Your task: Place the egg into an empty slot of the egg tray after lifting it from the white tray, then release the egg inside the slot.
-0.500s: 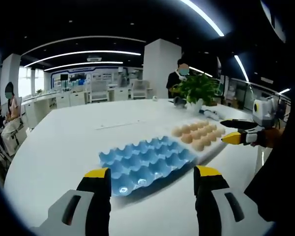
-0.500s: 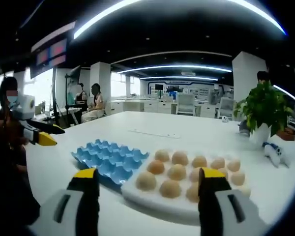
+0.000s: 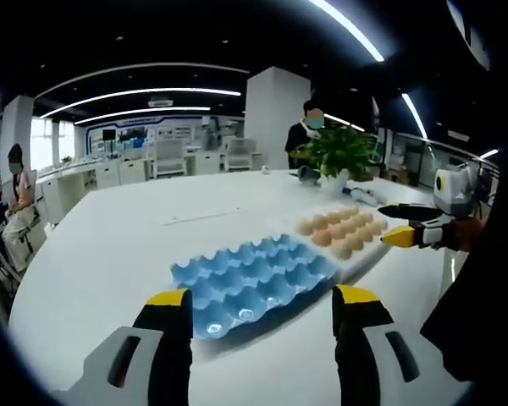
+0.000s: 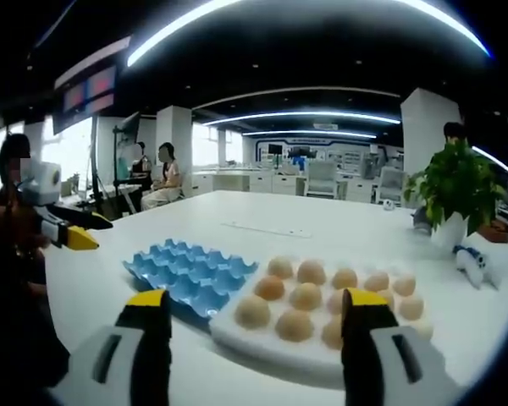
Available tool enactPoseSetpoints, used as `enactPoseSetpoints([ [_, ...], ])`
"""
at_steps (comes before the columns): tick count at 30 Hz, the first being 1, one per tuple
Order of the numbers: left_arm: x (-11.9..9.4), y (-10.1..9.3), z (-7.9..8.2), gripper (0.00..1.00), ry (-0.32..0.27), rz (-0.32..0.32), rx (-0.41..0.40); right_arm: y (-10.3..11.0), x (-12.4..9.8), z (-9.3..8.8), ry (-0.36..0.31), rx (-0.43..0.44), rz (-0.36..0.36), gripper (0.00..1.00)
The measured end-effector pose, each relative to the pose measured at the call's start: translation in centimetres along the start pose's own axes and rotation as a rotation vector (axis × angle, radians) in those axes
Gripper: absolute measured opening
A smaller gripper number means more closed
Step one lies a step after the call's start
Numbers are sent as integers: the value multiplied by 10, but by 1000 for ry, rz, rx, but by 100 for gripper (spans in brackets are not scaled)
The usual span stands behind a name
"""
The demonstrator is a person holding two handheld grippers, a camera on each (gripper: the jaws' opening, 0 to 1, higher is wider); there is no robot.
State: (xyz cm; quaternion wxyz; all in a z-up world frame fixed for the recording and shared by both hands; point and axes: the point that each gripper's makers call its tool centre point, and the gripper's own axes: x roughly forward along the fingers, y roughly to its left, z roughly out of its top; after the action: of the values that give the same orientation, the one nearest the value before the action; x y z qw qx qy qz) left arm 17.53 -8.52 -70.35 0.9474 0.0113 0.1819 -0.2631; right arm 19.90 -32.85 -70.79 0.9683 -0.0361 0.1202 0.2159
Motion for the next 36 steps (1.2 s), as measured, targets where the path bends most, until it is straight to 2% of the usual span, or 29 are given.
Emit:
enactPoseSetpoints([
  [18, -1, 4, 1, 68, -5, 3, -24, 7, 3, -3, 24, -25, 30, 84],
  [36, 0, 10, 0, 67, -4, 15, -32, 10, 6, -7, 36, -29, 31, 83],
])
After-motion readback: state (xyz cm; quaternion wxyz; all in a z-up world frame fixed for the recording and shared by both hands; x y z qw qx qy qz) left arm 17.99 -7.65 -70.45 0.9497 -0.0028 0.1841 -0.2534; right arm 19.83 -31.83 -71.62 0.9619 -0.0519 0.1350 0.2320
